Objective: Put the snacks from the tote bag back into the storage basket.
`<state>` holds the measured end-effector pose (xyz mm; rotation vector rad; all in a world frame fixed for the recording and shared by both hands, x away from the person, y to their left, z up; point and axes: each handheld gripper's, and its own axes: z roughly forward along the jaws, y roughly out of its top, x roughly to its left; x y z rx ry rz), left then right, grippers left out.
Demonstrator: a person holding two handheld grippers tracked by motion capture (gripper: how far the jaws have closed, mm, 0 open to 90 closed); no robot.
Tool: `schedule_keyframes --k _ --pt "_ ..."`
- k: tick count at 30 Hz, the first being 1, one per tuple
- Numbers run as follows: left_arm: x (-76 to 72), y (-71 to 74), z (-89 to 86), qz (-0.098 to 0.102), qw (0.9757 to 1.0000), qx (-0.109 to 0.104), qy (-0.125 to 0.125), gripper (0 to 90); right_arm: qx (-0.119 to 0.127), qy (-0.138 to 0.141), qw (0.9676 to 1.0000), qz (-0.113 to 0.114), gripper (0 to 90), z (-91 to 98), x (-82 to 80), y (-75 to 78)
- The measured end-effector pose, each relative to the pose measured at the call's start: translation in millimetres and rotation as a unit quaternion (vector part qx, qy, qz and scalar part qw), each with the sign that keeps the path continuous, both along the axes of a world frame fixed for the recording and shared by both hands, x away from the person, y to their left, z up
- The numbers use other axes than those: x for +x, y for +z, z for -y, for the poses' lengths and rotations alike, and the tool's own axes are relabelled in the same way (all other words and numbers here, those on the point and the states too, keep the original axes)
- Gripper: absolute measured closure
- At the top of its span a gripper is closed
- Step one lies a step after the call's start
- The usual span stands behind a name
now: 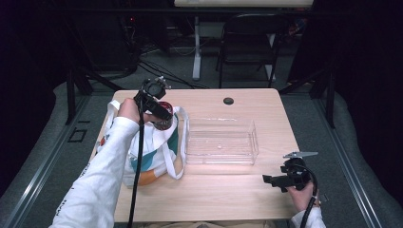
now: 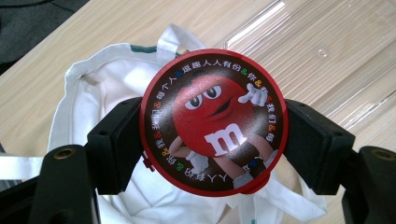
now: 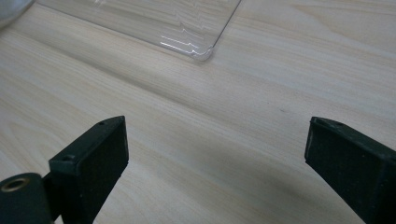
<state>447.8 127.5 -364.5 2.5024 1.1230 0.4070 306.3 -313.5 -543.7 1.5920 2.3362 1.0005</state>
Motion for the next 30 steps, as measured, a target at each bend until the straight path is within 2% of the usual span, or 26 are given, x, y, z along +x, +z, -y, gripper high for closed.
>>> schedule_keyframes --k 8,21,30 --pt "0.6 -0.1 8.1 -0.003 0.9999 0.004 -0.013 25.9 0.000 -0.002 1.0000 0.000 6.0 -0.1 -0.1 -0.3" --pt "-1.0 -2.4 22.4 -0.001 0.9996 -0.003 -0.029 25.9 0.000 0.000 1.0000 0.000 6.0 0.3 -0.2 0.0" --pt "-2.0 -4.7 34.3 -0.007 0.9990 -0.006 -0.043 25.9 -0.001 -0.003 1.0000 0.000 6.0 0.1 -0.3 -0.3"
